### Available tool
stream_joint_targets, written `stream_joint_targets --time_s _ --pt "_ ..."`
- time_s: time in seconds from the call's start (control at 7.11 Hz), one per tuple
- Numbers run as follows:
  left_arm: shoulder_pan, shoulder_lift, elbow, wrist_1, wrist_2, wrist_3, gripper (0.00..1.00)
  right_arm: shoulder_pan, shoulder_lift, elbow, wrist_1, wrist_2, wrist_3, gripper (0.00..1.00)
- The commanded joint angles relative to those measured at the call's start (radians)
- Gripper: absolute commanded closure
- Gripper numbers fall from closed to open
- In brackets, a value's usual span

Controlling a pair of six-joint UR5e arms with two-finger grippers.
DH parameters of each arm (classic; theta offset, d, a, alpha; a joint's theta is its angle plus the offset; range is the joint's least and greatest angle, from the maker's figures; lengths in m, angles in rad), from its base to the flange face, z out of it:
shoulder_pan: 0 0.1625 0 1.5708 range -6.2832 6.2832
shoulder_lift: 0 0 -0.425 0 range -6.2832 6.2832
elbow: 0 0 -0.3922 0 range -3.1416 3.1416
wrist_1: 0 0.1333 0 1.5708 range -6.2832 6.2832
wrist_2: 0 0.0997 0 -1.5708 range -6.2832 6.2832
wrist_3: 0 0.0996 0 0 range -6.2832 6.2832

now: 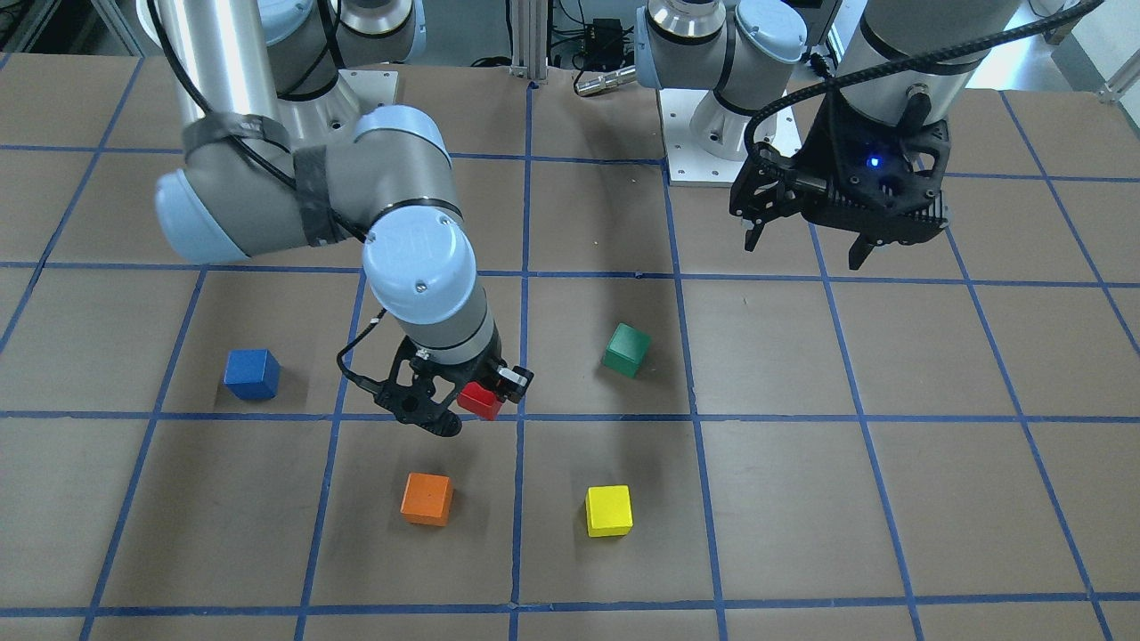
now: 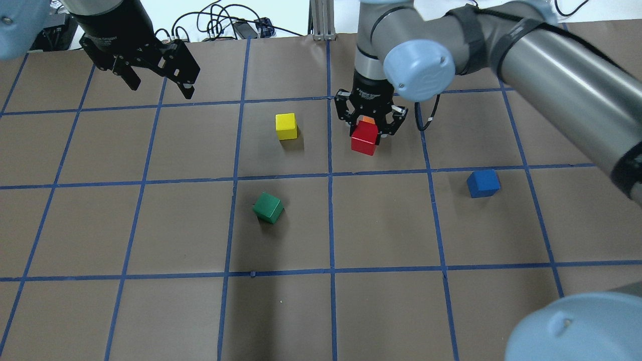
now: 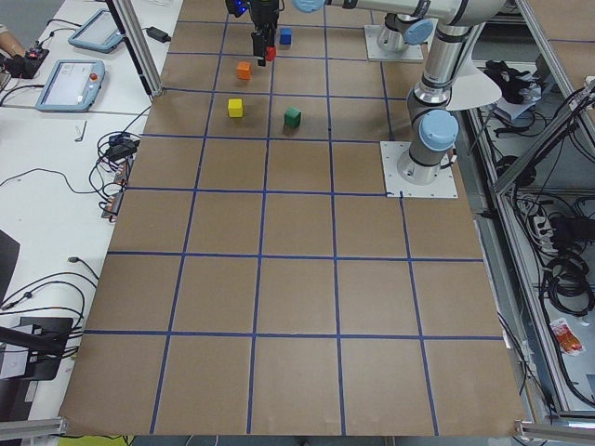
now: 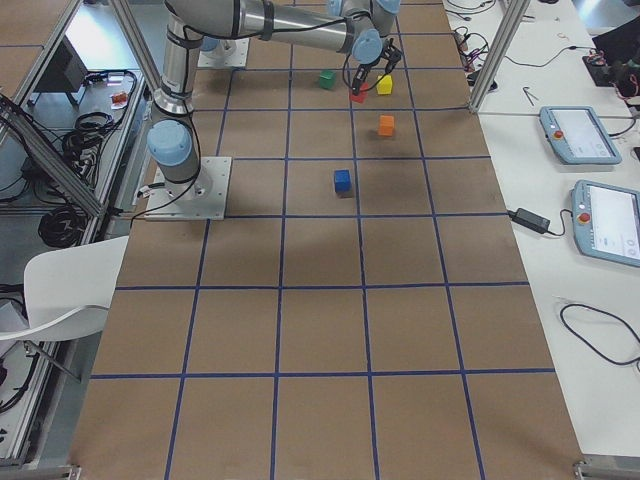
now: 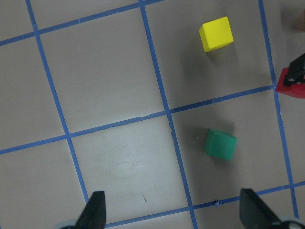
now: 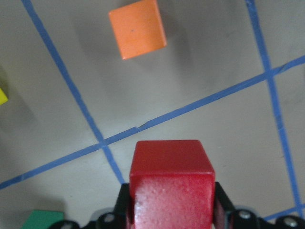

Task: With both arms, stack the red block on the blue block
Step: 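Lift the red cube with the right gripper and carry it above the blue cube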

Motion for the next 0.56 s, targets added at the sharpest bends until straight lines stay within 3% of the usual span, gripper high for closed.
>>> stream_joint_targets --time_s 0.0,0.28,0.42 --pt "0.000 -0.001 0.002 0.003 -0.003 0.000 0.00 -0.158 -0.076 -0.018 0.164 -0.012 -0.321 1.00" --pt "0.000 0.000 0.002 0.003 -0.006 -0.001 0.00 -0.283 -0.107 0.001 0.194 -0.114 -0.559 1.00" --pt "0.002 0.002 0.002 0.003 -0.006 -0.003 0.00 -0.332 -0.111 0.025 0.191 -0.118 -0.651 1.00"
